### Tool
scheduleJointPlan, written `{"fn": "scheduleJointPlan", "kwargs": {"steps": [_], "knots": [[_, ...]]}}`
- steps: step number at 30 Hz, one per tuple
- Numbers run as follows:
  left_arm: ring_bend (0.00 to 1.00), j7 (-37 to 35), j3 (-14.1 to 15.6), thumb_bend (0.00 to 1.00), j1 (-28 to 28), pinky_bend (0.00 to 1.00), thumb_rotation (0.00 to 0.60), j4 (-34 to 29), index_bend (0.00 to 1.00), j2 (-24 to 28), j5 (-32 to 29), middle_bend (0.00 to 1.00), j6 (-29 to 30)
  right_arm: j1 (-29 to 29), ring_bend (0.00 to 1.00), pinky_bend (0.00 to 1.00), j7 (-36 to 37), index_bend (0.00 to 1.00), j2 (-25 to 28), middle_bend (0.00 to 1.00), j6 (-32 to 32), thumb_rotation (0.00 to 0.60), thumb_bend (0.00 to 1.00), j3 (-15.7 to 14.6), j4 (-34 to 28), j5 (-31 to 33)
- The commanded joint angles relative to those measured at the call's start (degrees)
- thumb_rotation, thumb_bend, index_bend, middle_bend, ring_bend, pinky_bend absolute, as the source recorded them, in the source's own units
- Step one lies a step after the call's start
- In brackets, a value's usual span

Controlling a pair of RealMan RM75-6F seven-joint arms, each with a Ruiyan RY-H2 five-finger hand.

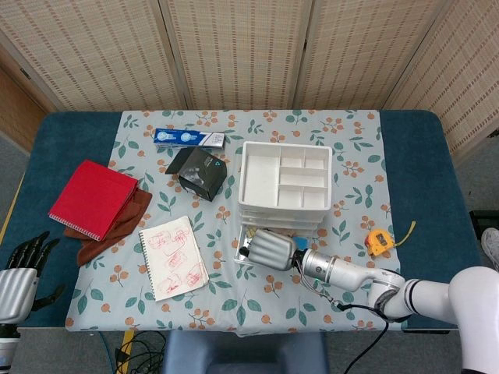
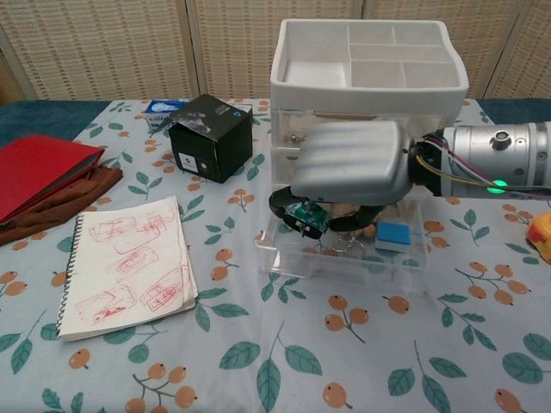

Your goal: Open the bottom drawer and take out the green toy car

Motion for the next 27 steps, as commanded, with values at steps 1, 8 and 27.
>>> {"fn": "scheduleJointPlan", "kwargs": {"steps": [1,8,27], "knots": [[0.07,0.25,0.01,0.23,-0.09,0.09,0.6,-0.27,0.12,0.04,0.13,0.05,-0.01,-1.86,1.0,1.0,-0.74,0.47,3.3,0.87,3.52,0.6,0.44,-0.85,-4.32,-1.94],[0.07,1.05,0.12,0.23,-0.13,0.09,0.6,-1.29,0.12,0.27,0.69,0.05,0.35,-3.49,1.0,1.0,-0.15,0.47,5.64,0.87,5.38,0.6,0.44,-4.32,-8.66,-6.63],[0.07,1.27,0.42,0.23,0.02,0.09,0.6,-1.68,0.12,0.4,0.74,0.05,0.43,-4.28,1.0,1.0,-1.5,0.39,0.61,0.85,-2.24,0.6,0.44,-5.81,-3.9,-6.72]]}}
